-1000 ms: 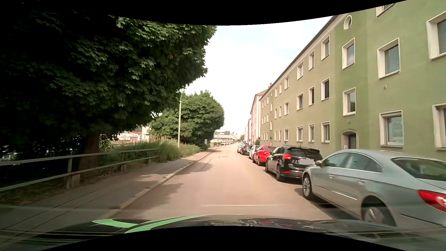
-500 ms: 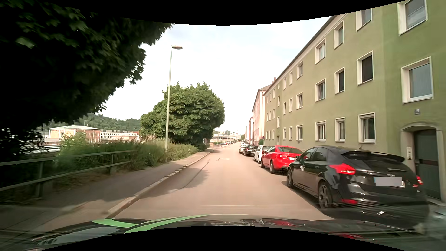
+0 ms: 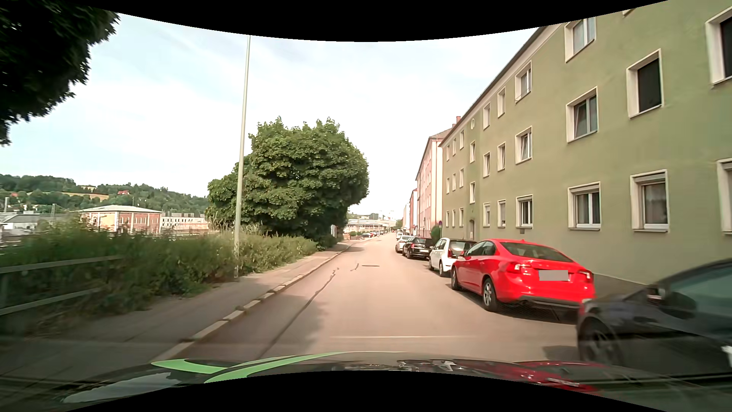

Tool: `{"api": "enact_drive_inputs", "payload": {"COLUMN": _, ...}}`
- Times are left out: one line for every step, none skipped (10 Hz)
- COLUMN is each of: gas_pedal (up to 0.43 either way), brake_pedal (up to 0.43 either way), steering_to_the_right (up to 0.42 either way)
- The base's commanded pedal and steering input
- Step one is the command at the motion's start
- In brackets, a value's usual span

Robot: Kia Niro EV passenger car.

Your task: Follow the waypoints while adhering to traffic rules and regulations

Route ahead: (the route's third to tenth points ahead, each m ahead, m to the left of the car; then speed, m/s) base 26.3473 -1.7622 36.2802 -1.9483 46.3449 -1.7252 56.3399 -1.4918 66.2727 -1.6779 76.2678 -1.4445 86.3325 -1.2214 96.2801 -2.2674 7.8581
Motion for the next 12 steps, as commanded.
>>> {"api": "enact_drive_inputs", "payload": {"gas_pedal": 0.047, "brake_pedal": 0.000, "steering_to_the_right": 0.000}}
{"api": "enact_drive_inputs", "payload": {"gas_pedal": 0.047, "brake_pedal": 0.000, "steering_to_the_right": 0.000}}
{"api": "enact_drive_inputs", "payload": {"gas_pedal": 0.047, "brake_pedal": 0.000, "steering_to_the_right": 0.000}}
{"api": "enact_drive_inputs", "payload": {"gas_pedal": 0.047, "brake_pedal": 0.000, "steering_to_the_right": -0.002}}
{"api": "enact_drive_inputs", "payload": {"gas_pedal": 0.047, "brake_pedal": 0.000, "steering_to_the_right": -0.002}}
{"api": "enact_drive_inputs", "payload": {"gas_pedal": 0.047, "brake_pedal": 0.000, "steering_to_the_right": -0.002}}
{"api": "enact_drive_inputs", "payload": {"gas_pedal": 0.047, "brake_pedal": 0.000, "steering_to_the_right": -0.002}}
{"api": "enact_drive_inputs", "payload": {"gas_pedal": 0.047, "brake_pedal": 0.000, "steering_to_the_right": -0.002}}
{"api": "enact_drive_inputs", "payload": {"gas_pedal": 0.047, "brake_pedal": 0.000, "steering_to_the_right": -0.002}}
{"api": "enact_drive_inputs", "payload": {"gas_pedal": 0.047, "brake_pedal": 0.000, "steering_to_the_right": -0.002}}
{"api": "enact_drive_inputs", "payload": {"gas_pedal": 0.047, "brake_pedal": 0.000, "steering_to_the_right": -0.002}}
{"api": "enact_drive_inputs", "payload": {"gas_pedal": 0.047, "brake_pedal": 0.000, "steering_to_the_right": -0.002}}
